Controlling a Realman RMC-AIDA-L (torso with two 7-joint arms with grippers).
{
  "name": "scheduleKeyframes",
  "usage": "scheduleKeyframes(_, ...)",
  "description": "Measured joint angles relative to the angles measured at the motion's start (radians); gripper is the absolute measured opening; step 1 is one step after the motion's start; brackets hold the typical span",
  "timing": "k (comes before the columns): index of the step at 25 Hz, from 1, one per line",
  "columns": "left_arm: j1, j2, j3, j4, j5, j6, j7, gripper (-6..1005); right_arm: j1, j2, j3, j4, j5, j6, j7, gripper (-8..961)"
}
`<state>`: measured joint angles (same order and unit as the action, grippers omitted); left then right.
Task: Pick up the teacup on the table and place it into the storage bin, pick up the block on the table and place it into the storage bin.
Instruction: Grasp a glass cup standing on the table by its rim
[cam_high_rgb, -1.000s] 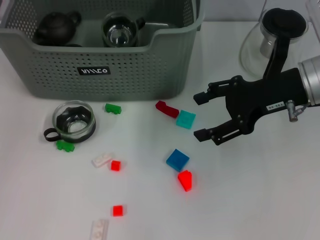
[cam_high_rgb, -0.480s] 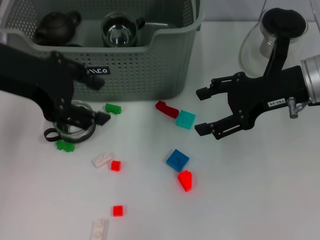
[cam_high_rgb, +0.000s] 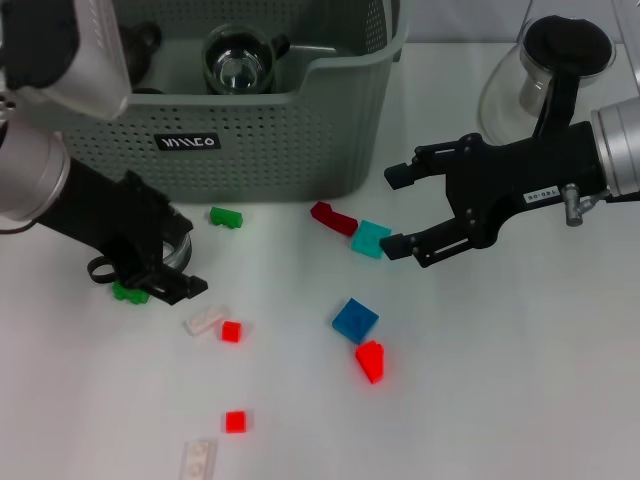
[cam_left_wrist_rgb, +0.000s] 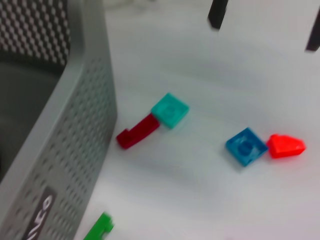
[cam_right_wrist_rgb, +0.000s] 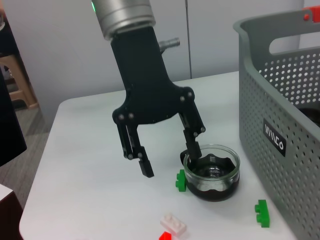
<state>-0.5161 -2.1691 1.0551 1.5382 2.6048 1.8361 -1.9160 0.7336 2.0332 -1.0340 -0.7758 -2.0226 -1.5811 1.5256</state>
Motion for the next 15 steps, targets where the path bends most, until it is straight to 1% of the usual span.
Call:
scheduleKeyframes(5, -0.004, -0.001, 0.034, -0.029, 0.067, -0.063, -0.052, 725, -0.004, 0.001, 0.000, 0.009, 0.001, 0.007, -0.001, 892)
scheduleKeyframes(8, 0.003, -0.002, 0.102, -0.058, 0.141, -0.140, -0.125, 725, -0.007, -0.001, 0.001, 0.010, 0.003, 0.008, -0.003, 890)
scheduleKeyframes(15, -0.002, -0.001, 0.178, -0.101, 0.185, -0.202, -0.177, 724, -0.009, 0.000, 0.005, 0.010, 0.000, 0.012, -0.002, 887)
